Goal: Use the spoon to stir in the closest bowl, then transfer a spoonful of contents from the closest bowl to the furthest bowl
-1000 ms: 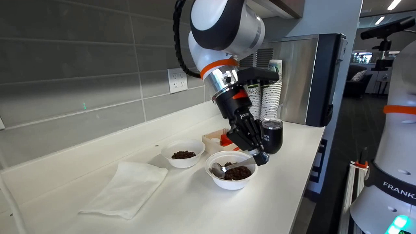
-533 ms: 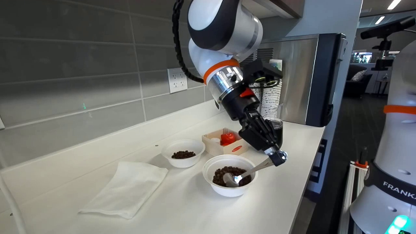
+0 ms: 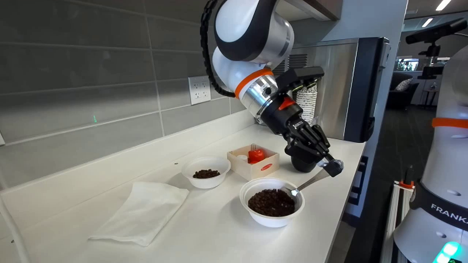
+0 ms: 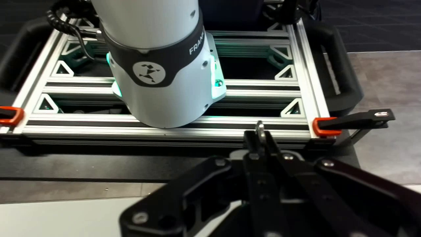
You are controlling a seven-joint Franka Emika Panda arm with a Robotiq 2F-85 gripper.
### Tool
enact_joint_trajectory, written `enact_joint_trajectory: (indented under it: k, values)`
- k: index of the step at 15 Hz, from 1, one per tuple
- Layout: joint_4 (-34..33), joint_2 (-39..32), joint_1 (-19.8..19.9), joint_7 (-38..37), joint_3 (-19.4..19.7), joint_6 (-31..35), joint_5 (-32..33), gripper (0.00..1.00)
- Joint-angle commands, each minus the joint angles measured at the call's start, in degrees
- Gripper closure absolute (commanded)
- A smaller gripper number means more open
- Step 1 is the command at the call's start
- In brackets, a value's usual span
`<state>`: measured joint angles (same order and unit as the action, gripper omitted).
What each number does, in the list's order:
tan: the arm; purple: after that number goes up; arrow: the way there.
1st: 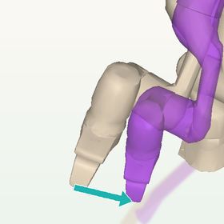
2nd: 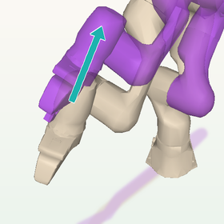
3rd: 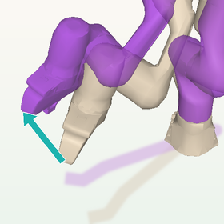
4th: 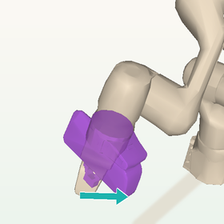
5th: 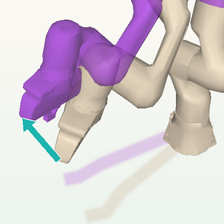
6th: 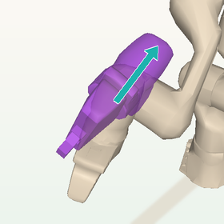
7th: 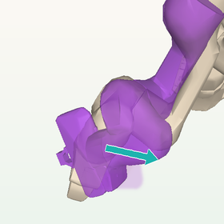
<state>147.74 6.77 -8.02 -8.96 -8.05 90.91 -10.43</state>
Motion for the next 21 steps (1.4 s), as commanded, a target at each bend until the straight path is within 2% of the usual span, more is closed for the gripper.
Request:
enact_joint_trajectory:
  k: [1,6,11,15,21]
  values:
    - [-2.86,-3.19,-0.38,-6.20,-1.49,-0.05,4.13,0.99]
    - [-3.52,-3.30,-1.23,-3.47,-2.32,6.11,2.02,0.99]
    - [-4.21,-2.56,-2.11,4.94,-2.48,9.36,-2.58,0.99]
    - [-5.36,-2.99,-2.16,12.06,-2.13,5.70,-6.57,0.99]
    - [-5.84,-4.07,-1.31,12.63,-1.43,-5.59,-5.13,0.99]
